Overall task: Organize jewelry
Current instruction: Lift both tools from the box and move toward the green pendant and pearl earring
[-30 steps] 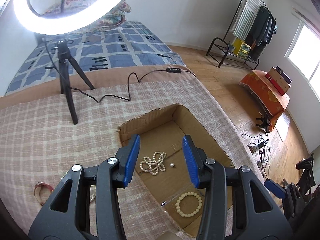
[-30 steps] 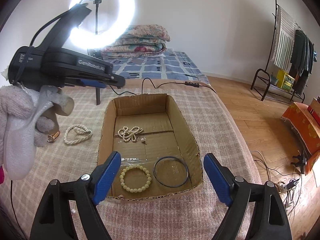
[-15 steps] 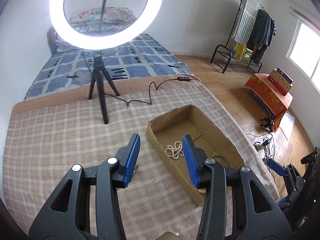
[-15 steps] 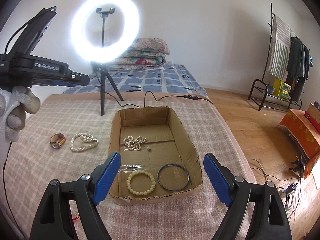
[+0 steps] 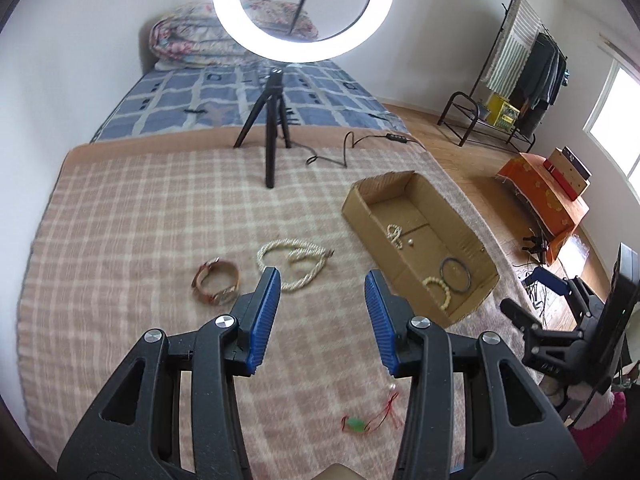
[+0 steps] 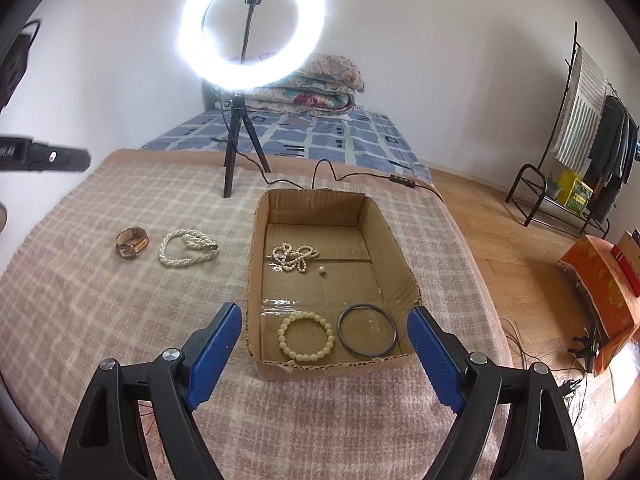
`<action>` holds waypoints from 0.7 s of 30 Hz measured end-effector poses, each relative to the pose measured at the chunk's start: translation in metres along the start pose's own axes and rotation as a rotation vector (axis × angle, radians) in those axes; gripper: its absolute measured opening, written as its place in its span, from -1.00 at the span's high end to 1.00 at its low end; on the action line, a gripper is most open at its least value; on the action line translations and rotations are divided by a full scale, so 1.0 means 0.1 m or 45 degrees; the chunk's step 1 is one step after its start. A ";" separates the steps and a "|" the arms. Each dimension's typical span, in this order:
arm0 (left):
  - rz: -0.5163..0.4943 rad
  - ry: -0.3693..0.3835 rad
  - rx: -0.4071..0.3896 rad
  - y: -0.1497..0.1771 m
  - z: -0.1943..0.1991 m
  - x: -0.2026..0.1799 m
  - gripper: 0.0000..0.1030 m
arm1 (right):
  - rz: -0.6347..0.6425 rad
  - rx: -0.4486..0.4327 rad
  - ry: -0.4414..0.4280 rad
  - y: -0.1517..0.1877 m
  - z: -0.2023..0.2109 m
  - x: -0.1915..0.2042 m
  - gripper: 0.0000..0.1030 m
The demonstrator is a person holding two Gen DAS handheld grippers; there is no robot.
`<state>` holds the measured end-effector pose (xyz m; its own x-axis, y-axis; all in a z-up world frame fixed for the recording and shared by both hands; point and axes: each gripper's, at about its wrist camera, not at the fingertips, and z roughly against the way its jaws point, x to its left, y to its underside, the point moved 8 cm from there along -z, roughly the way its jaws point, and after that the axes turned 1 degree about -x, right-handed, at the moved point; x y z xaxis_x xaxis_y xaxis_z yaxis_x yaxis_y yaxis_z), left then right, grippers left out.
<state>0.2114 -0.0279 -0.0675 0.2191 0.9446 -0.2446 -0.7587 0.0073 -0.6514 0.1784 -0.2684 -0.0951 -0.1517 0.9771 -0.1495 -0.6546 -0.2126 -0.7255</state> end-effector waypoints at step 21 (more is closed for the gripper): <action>0.115 0.158 0.325 1.31 -0.25 0.00 0.14 | -0.123 0.364 -0.463 0.71 -0.23 0.83 0.34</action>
<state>0.1276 -0.0349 -0.1713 0.2049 0.8977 -0.3899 -0.9050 0.0221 -0.4248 0.1360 -0.2021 -0.1748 -0.2962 0.9358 0.1913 -0.8484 -0.1658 -0.5028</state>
